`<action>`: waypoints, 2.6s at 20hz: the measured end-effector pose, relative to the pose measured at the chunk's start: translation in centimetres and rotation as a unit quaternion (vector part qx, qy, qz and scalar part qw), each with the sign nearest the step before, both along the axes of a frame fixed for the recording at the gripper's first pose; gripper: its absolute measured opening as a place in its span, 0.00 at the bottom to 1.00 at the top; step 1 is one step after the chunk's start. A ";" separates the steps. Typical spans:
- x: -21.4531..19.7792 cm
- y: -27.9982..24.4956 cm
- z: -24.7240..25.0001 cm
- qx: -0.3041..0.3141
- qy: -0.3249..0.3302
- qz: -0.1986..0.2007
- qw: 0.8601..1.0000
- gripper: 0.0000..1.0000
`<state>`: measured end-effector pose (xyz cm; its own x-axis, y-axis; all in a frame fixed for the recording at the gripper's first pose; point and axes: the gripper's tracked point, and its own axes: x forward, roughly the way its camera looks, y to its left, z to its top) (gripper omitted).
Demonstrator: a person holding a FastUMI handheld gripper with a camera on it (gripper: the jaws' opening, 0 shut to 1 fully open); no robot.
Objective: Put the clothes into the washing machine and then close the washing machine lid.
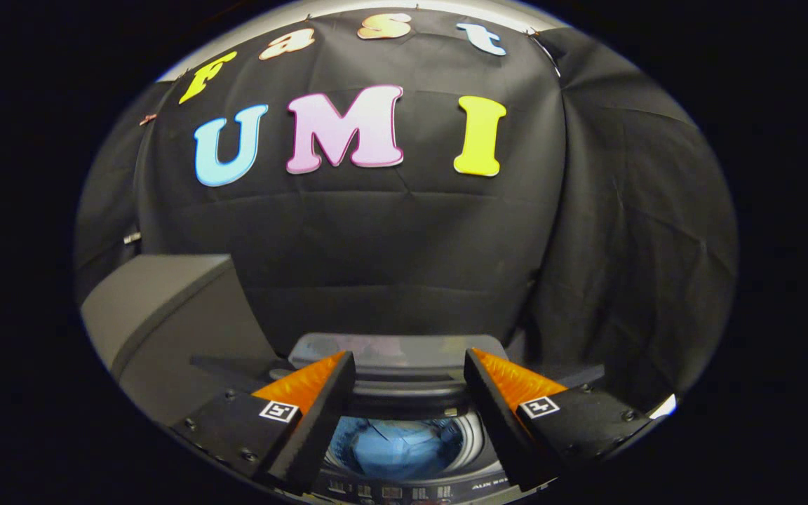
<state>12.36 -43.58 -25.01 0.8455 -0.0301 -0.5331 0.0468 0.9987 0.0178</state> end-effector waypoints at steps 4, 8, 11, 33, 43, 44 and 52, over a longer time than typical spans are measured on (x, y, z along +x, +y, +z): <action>-3.2 0.8 -3.3 0.000 0.041 -0.004 0.999 0.99; -2.6 2.3 -1.8 -0.004 0.029 0.010 1.000 0.99; -1.3 3.1 1.1 0.003 0.001 0.011 1.000 0.98; 1.8 5.0 23.0 0.040 -0.263 -0.026 0.964 0.99; 1.8 3.9 22.4 0.034 -0.260 -0.029 0.964 0.99; 1.8 3.9 22.3 0.034 -0.259 -0.030 0.965 0.99; 1.7 2.9 22.3 0.025 -0.263 -0.037 0.964 0.99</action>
<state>14.04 -40.67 -2.73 0.9957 -0.0862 -0.0345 0.0894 0.9902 0.1069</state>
